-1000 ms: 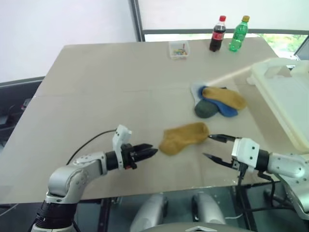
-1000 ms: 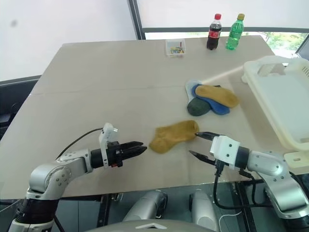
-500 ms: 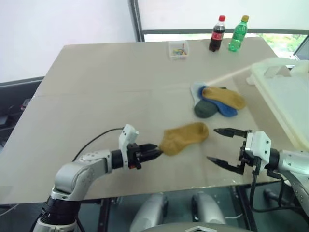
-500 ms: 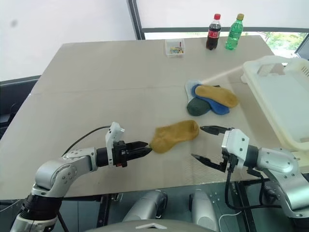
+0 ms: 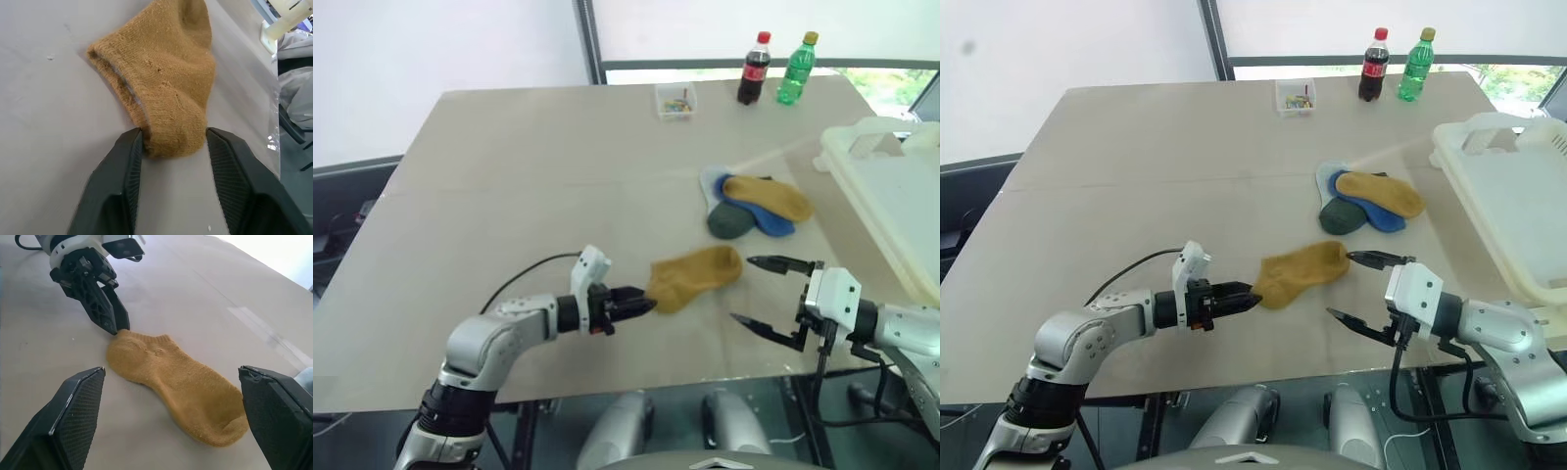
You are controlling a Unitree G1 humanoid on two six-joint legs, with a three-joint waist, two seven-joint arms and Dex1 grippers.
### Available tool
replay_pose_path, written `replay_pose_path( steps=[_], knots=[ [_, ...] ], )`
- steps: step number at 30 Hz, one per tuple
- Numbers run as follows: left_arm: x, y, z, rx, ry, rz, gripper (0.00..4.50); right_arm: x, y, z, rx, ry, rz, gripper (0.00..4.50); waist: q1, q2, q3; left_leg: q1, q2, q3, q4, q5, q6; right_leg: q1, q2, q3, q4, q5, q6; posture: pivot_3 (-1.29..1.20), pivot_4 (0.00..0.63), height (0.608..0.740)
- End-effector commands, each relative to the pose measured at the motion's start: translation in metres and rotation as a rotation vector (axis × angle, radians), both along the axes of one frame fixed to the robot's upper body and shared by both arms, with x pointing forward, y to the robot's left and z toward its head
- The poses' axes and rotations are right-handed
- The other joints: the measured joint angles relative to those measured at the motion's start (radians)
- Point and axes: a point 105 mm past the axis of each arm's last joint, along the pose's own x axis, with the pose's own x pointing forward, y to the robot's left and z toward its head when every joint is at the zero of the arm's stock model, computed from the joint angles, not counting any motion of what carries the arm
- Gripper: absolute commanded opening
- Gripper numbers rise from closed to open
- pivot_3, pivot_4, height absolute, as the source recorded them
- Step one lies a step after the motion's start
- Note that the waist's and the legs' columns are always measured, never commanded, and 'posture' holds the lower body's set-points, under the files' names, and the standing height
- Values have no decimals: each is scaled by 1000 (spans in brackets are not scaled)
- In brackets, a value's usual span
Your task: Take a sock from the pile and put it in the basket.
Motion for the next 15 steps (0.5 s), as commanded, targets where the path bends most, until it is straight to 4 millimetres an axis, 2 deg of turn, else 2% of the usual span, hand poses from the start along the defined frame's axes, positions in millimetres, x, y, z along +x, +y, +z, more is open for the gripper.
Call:
replay_pose_path(
  steps=[1, 4, 10, 14, 15],
  knots=[
    [0, -6, -3, -6, 15, -26, 1001, -3, 4, 9, 4, -55, 7, 4500, 0, 0, 0, 0, 0, 0, 0, 0, 0, 0, 0, 0, 0, 0, 0, 0, 150, 729],
    [1, -9, -2, -36, 17, -28, 80, -4, 3, 8, 4, -54, 2, 4500, -1, 0, 0, 0, 0, 0, 0, 0, -1, 0, 0, 0, 0, 0, 0, 0, 150, 729],
    [3, -2, 21, -206, -4, -26, 80, -4, 2, 7, 6, -57, -4, 4500, -2, 0, 0, 0, 0, 0, 0, 0, -1, 0, 0, 0, 0, 0, 0, 0, 150, 729],
    [-2, 15, 28, -229, -18, -31, 80, -2, 1, 7, 11, -60, -2, 4500, -2, 0, 0, 0, 0, 0, 0, 0, -1, 0, 0, 0, 0, 0, 0, 0, 150, 729],
    [-2, 25, 32, -232, -36, -24, 80, -1, 2, 7, 13, -60, 2, 4500, -4, 0, 0, 0, 0, 0, 0, 0, -1, 0, 0, 0, 0, 0, 0, 0, 150, 729]
  ],
)
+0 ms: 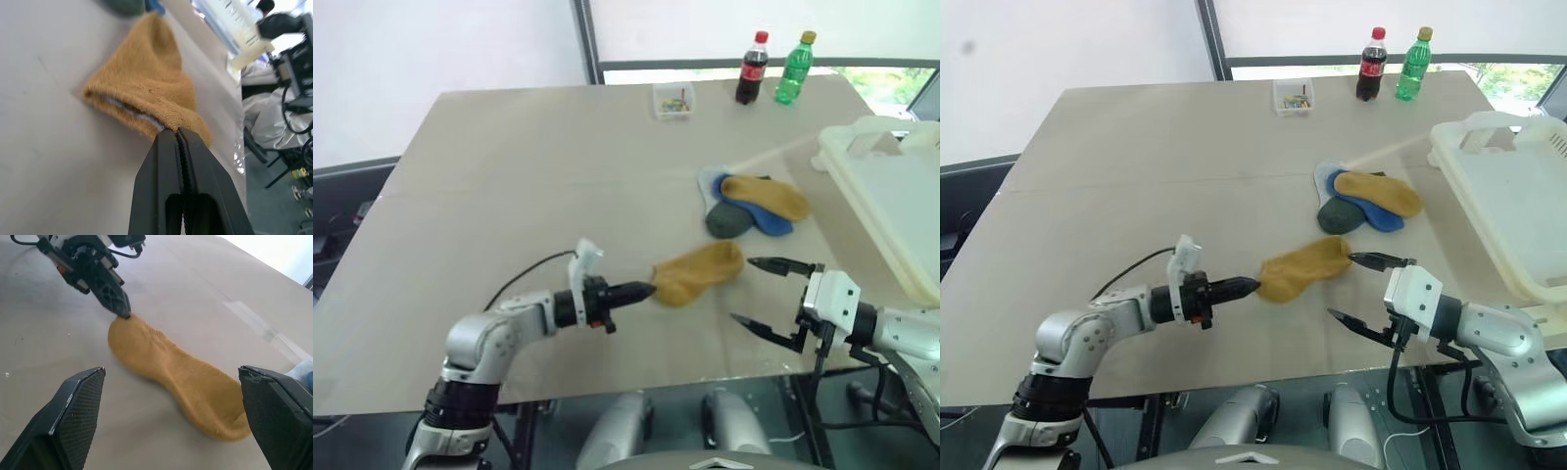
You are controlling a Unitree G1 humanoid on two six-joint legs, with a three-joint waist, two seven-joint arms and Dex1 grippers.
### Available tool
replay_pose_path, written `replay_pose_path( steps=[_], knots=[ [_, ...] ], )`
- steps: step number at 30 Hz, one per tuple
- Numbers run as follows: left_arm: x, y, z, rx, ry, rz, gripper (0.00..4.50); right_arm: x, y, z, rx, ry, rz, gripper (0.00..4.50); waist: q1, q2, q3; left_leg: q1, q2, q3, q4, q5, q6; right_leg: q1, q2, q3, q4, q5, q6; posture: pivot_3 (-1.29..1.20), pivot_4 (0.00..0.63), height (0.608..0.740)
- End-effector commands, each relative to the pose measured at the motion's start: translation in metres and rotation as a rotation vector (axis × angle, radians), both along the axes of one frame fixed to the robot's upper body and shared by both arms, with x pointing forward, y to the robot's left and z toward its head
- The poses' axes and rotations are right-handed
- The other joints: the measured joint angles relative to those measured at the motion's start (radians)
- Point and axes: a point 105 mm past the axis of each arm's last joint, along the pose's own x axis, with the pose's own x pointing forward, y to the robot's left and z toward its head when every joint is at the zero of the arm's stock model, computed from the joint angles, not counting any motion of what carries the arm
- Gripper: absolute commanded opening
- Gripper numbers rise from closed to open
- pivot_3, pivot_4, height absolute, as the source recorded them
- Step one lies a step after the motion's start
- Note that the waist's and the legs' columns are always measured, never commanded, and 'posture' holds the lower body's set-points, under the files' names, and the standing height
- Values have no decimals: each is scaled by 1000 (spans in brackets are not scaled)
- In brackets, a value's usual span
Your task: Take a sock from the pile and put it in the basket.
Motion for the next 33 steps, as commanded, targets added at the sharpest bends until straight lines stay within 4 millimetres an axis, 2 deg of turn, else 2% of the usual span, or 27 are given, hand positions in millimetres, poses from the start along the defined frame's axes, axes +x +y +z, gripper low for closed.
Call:
replay_pose_path(
  steps=[1, 3, 6, 10, 12, 13, 14, 19, 21, 23, 27, 31, 33],
  knots=[
    [-4, 29, 18, -36, -65, 19, 80, 1, 2, 9, 16, -55, 20, 4500, -2, 0, 0, 0, 0, 0, 0, 0, 0, 0, 0, 0, 0, 0, 0, 0, 150, 729],
    [-2, 44, 22, -19, -103, 44, 80, 1, 3, 9, 19, -56, 25, 4500, 0, 0, 0, 0, 0, 0, 0, 0, 0, 0, 0, 0, 0, 0, 0, 0, 150, 729],
    [-1, 75, 36, 46, -186, 66, 80, 5, 5, 9, 28, -58, 39, 4500, -1, 0, 0, 0, 0, 0, 0, 0, 0, 0, 0, 0, 0, 0, 0, 0, 150, 729],
    [-1, 125, 61, 198, -306, 97, 80, 10, 8, 8, 41, -56, 60, 4500, 0, 0, 1, 0, 0, 0, 0, 0, 1, 0, 0, 0, 0, 0, 0, 0, 150, 729],
    [-6, 141, 77, 278, -353, 62, 80, 11, 9, 7, 46, -53, 69, 4500, -1, 0, 2, 0, 0, 0, 0, 0, 1, -1, 0, 0, -1, 0, 0, 0, 150, 729],
    [-7, 146, 85, 301, -370, 46, 80, 12, 10, 7, 50, -49, 74, 4500, -1, 0, 2, 0, 0, 0, -1, 0, 0, -1, 0, 0, 0, 0, 0, 0, 150, 729],
    [-7, 150, 102, 320, -399, 23, 80, 12, 11, 6, 54, -43, 80, 4500, 0, 0, 2, 0, 0, 0, -1, -1, 1, -1, 0, 0, -1, 0, 0, 0, 150, 729],
    [1, 156, 169, 424, -508, -65, 80, 14, 13, 5, 59, -36, 89, 4500, 4, -4, 6, -2, 0, -6, 0, -1, 2, -1, 0, -6, -2, 0, 0, 0, 150, 729],
    [8, 160, 186, 490, -525, -74, 80, 15, 14, 5, 63, -38, 83, 4500, 0, -3, 7, -2, -1, -6, 0, -1, 2, -1, 0, -6, -1, 0, 0, 0, 150, 729],
    [16, 159, 193, 544, -529, -97, 80, 15, 13, 5, 65, -42, 67, 4500, -4, -1, 7, -1, -2, -4, -1, 0, 0, 0, 0, -4, -1, 0, 0, 0, 150, 729],
    [41, 128, 186, 523, -522, -192, 80, 13, 9, 6, 70, -50, 28, 4500, -3, 0, 8, -1, -2, -4, -1, 0, 0, -1, 3, -4, 0, 0, 0, 0, 150, 729],
    [50, 75, 124, 489, -399, -415, 80, 7, 8, 6, 73, -59, -14, 4500, -3, -1, 8, -3, -2, -5, 2, 0, 0, -1, 2, -4, 1, 0, 0, 0, 150, 729],
    [53, 50, 99, 467, -356, -468, 80, 4, 7, 6, 73, -61, -30, 4500, -2, -1, 9, -3, -3, -5, 3, 0, 0, -1, 2, -4, 1, 0, 0, 0, 150, 729]
  ],
)
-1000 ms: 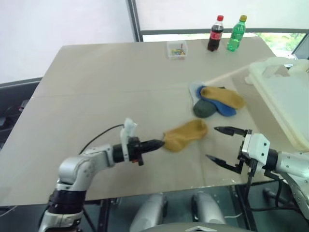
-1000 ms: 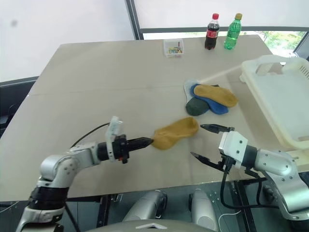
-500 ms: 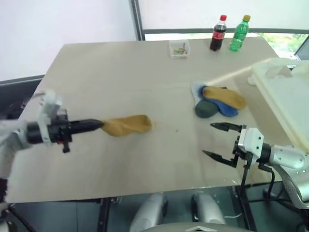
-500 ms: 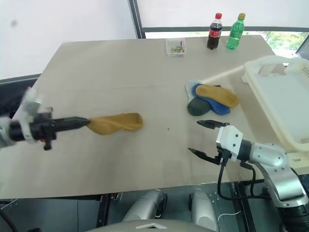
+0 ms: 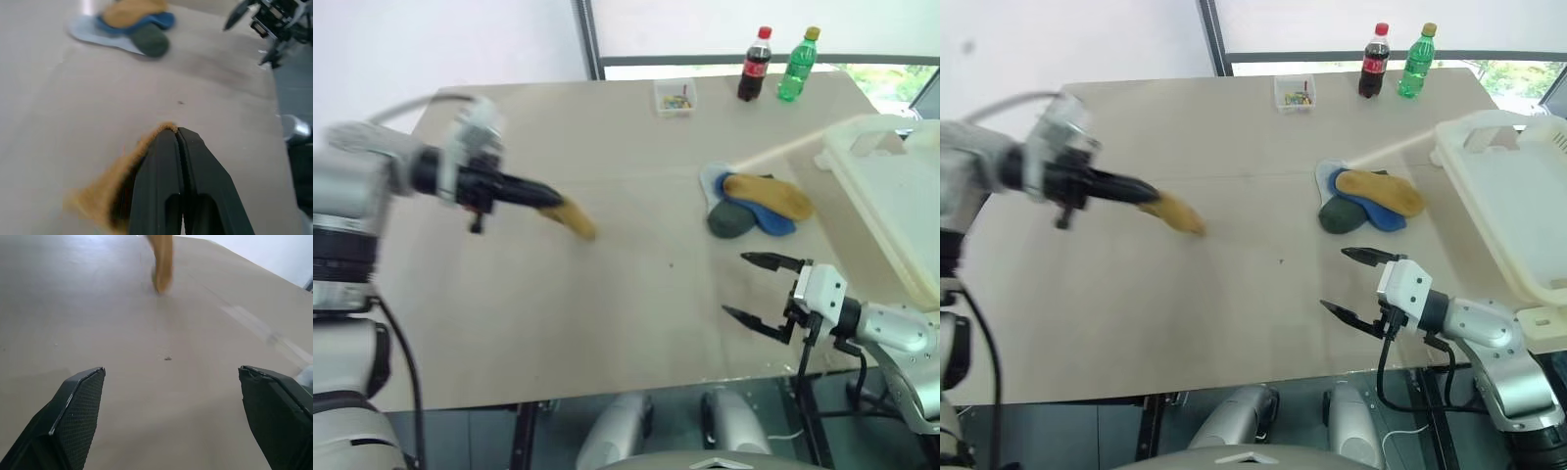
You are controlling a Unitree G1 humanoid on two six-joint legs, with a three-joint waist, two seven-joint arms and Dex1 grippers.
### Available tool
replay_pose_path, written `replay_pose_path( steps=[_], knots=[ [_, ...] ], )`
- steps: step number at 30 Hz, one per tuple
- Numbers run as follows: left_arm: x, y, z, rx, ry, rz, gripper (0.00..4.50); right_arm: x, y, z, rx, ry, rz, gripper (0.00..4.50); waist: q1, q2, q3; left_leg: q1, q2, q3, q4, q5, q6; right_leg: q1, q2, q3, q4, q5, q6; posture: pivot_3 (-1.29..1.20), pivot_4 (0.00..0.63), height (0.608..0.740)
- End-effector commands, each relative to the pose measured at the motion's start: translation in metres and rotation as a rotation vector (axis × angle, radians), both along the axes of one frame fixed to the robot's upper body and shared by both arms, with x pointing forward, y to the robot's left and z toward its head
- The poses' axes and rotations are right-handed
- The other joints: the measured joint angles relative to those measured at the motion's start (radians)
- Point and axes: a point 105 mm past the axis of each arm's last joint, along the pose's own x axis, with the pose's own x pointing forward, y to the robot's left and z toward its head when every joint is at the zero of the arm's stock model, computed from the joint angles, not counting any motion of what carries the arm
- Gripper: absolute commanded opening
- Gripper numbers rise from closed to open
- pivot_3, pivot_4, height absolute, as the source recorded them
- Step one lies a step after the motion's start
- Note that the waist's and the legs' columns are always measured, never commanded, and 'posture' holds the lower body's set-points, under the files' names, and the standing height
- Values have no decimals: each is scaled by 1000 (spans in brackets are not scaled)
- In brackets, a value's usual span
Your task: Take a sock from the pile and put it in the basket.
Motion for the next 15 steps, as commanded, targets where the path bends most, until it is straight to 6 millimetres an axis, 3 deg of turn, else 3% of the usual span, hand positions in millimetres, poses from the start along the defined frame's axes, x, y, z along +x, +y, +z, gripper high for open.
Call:
replay_pose_path(
  steps=[1, 3, 5, 9, 15],
  knots=[
    [3, -37, -37, 54, 22, -58, 80, -7, 1, 14, 14, -59, -27, 4500, -1, -2, 1, -1, 0, -1, 1, 0, 0, 0, 0, 0, 0, 0, 0, 0, 150, 729],
    [6, -64, -66, 66, 15, -68, 80, -9, -1, 15, 5, -67, -51, 4500, 0, -2, 1, -5, 0, -1, 3, 0, 0, -4, 0, -1, 2, 0, 0, 0, 150, 729],
    [3, -91, -80, 32, 53, -77, 80, -11, -3, 16, 5, -72, -81, 4500, -1, -2, 1, -6, 0, -1, 4, 0, 0, -5, -1, -1, 2, 0, 0, 0, 150, 729],
    [-9, -131, -83, -77, 148, -129, 80, -17, -5, 17, 12, -71, -116, 4500, -4, -3, 1, -12, 0, -1, 6, 0, 0, -11, -1, 0, 5, 0, 0, 0, 150, 729],
    [-9, -160, -81, -131, 135, -103, 80, -20, -5, 17, 11, -66, -137, 4500, -3, -2, 1, -11, 0, -1, 8, 0, 0, -10, -1, 0, 5, 0, 0, 0, 150, 729]
  ],
)
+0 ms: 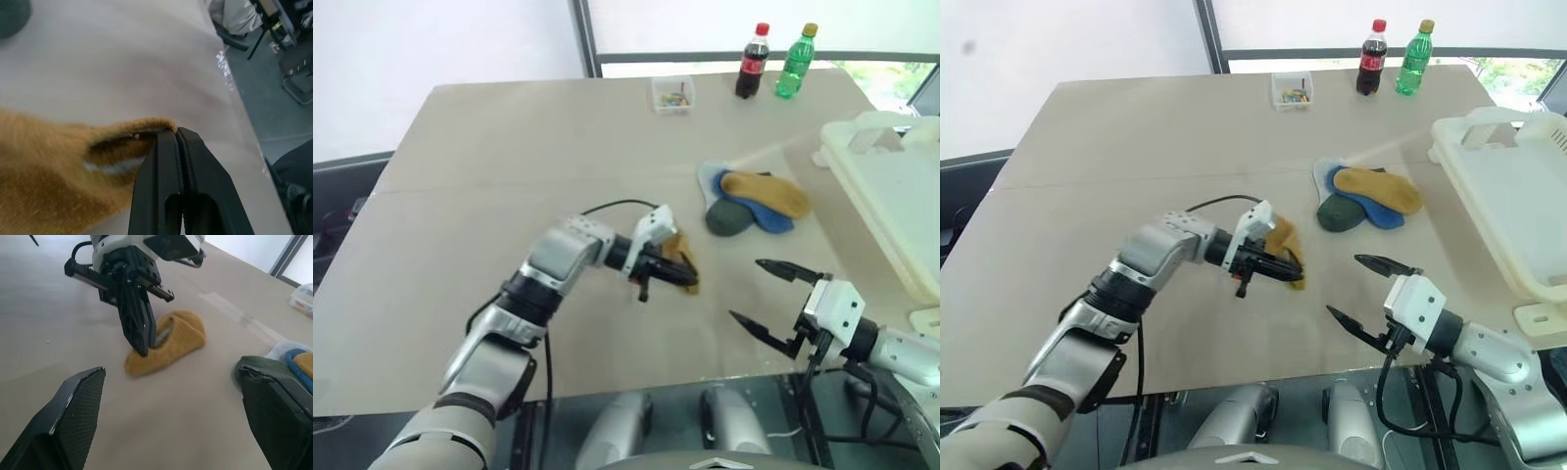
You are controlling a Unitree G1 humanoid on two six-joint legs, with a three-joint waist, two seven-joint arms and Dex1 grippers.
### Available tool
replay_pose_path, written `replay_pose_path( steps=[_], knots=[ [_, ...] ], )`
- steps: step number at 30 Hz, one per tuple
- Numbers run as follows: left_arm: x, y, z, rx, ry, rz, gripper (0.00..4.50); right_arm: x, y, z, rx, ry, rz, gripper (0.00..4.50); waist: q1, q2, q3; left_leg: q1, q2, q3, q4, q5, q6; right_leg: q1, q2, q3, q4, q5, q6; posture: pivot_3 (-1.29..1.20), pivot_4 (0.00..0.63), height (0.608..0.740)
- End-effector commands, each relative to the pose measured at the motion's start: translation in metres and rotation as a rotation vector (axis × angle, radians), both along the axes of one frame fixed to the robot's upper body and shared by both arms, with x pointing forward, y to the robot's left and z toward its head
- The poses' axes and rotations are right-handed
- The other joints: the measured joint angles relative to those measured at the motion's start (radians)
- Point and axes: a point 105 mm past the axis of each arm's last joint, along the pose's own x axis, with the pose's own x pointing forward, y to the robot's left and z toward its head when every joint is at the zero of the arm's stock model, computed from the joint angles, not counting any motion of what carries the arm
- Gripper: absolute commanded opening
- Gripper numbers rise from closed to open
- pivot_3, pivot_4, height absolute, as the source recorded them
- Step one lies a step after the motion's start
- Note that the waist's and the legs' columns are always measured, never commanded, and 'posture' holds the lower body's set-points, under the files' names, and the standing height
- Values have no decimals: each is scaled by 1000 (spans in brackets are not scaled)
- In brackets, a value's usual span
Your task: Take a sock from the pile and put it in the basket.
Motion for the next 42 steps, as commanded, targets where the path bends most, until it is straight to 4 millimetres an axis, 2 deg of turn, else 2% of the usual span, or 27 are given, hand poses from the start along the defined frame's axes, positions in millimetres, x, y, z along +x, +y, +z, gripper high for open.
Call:
replay_pose_path(
  steps=[1, 2, 5, 6, 8, 9, 11, 14, 17, 21, 24, 27, 35, 36, 37, 38, 42],
  knots=[
    [5, -8, 13, -39, -64, 28, 80, -3, -1, 13, 0, -59, -16, 4500, 2, 0, 0, 0, 0, 0, 0, 0, 0, 0, 0, 0, 0, 0, 0, 0, 150, 729],
    [3, -8, 12, -37, -58, 26, 80, -3, -1, 13, 0, -58, -17, 4500, 2, 0, 0, 0, 0, 0, 1, 0, 0, 0, 0, 0, 0, 0, 0, 0, 150, 729],
    [-2, -8, 12, -43, -75, 9, 783, -3, 0, 13, 0, -57, -21, 4500, 2, 0, 0, 1, 0, 0, 1, 0, 0, 1, 0, 0, 0, 0, 0, 0, 150, 729],
    [4, -8, 14, -49, -107, 54, 1082, -3, 0, 13, 1, -57, -23, 4500, 2, 0, 0, 1, 0, 0, 1, 0, 0, 0, 0, 0, 0, 0, 0, 0, 150, 729],
    [14, -6, 22, -84, -170, 131, 2013, -2, -1, 12, 6, -49, -30, 4500, 6, 0, 0, 0, 0, 0, 1, 0, 0, 1, 0, 0, 0, 0, 0, 0, 150, 729],
    [16, -4, 28, -117, -196, 151, 2712, -2, -1, 11, 13, -31, -33, 4500, 6, 0, 0, 0, 0, 0, 2, 0, 0, 1, 0, -1, 0, 0, 0, 0, 150, 729],
    [21, 3, 44, -197, -268, 198, 3412, -2, -1, 8, 28, 3, -37, 4500, 4, 0, 0, 0, 0, -1, 2, 0, 0, 2, 0, -1, 0, 0, 0, 0, 150, 729],
    [33, 22, 66, -296, -338, 323, 3412, 7, -3, 4, 32, 40, -86, 4500, 6, 0, 0, 1, 0, -1, 2, 0, 0, 2, 0, -1, 0, 0, 0, 0, 150, 729],
    [51, 41, 63, -290, -402, 466, 3412, 19, -1, 1, 34, 69, -127, 4500, 5, 0, 0, 1, 0, -1, 4, 0, 0, 3, -1, -1, 0, 0, 0, 0, 150, 729],
    [73, 60, 37, -221, -465, 655, 3412, 45, -1, -9, 51, 129, -256, 4500, 7, 0, -1, 4, 0, -1, 5, 0, 0, 6, -1, -2, 0, 1, 0, 0, 150, 729],
    [78, 65, 20, -184, -458, 709, 3412, 53, -2, -16, 59, 177, -302, 4500, 10, 0, -1, 3, -1, -2, 5, 0, 0, 6, -1, -3, 0, 1, 0, 0, 150, 729],
    [76, 67, 3, -159, -426, 722, 3412, 57, 1, -19, 61, 203, -306, 4500, 7, 0, -1, 2, -2, -3, 6, 0, 0, 6, -1, -3, 0, 1, 1, 0, 150, 729],
    [75, 58, -23, -106, -365, 703, 3412, 63, 11, -32, 57, 256, -298, 4500, 5, 1, -2, 2, -2, -3, 6, 0, 0, 6, -1, -3, 0, 1, 1, 0, 150, 729],
    [75, 58, -25, -104, -353, 705, 3198, 64, 12, -34, 59, 259, -298, 3959, 5, 1, -2, 2, -2, -3, 6, 0, 0, 6, -1, -3, 1, 1, 1, 0, 150, 729],
    [75, 57, -25, -107, -346, 705, 2914, 65, 12, -34, 66, 264, -299, 3693, 5, 1, -2, 3, -2, -3, 6, 0, 0, 6, -1, -3, 1, 1, 1, 0, 150, 729],
    [75, 56, -25, -111, -341, 705, 2657, 67, 12, -36, 71, 269, -300, 3243, 5, 1, -2, 3, -2, -3, 6, 0, 0, 6, -1, -3, 1, 1, 1, 0, 150, 729],
    [73, 54, -23, -125, -319, 707, 711, 70, 14, -45, 51, 290, -279, 1158, 5, 2, -3, 3, -2, -3, 7, 0, 0, 6, -1, -3, 1, 1, 1, 0, 150, 729]
  ],
)
